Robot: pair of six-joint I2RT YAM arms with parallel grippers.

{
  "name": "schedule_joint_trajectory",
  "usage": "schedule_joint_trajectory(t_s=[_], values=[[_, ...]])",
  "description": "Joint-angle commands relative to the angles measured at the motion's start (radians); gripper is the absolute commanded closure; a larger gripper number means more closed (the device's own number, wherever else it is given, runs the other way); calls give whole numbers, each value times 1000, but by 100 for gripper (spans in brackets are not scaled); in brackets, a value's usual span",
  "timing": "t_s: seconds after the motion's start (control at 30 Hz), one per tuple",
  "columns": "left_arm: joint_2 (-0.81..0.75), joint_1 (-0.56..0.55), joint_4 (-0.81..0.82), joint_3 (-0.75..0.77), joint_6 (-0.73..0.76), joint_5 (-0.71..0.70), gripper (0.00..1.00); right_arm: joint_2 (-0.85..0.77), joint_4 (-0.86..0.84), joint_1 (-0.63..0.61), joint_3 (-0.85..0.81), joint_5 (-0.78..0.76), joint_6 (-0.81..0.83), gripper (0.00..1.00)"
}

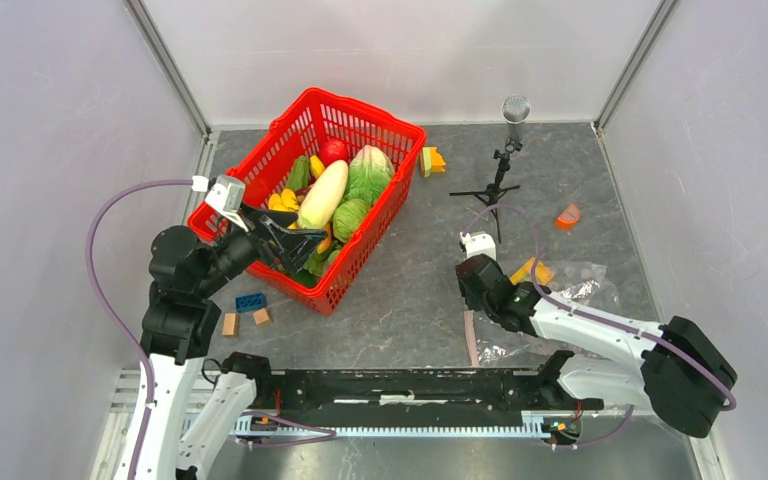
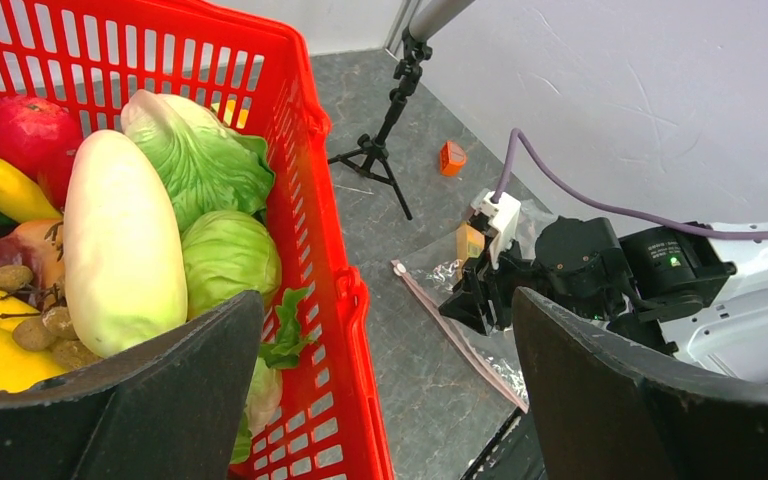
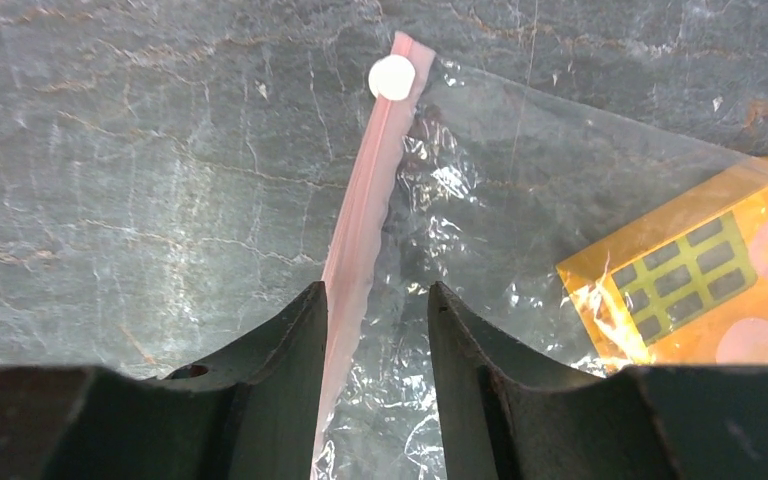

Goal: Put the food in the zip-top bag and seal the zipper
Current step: Pick up the zipper food storage bag at the center of the board.

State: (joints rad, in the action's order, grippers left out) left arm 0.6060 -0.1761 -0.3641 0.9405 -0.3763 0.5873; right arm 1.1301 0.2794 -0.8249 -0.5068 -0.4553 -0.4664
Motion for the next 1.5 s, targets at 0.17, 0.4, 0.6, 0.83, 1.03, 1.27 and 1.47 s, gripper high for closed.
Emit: schedule_joint_trajectory(t_s=[0.17,0.4,0.6,0.83,1.03,1.27,1.47], values=[[1,3,32,-18,-19,22,0,37,-29,-23,29,-25,-36,56],[-11,3,30,-25,-21,20,0,46,4,-68,18,-92,-65,56],[-7,3,31,-30,-25,17,0,37,26,-104,3,-113,-75,56],[-11,3,31,-34,-29,17,0,59,57,-118,18,-164,-110,64],[-2,3,27,-24,-23,57,0,49,45,-123,36,-189,-122,82],[2,1,25,-2,22,146,2,21,60,-122,43,-226,-155,100],[53,-89,8,13,33,126,8,-165,-9,-126,63,-196,-163,100]])
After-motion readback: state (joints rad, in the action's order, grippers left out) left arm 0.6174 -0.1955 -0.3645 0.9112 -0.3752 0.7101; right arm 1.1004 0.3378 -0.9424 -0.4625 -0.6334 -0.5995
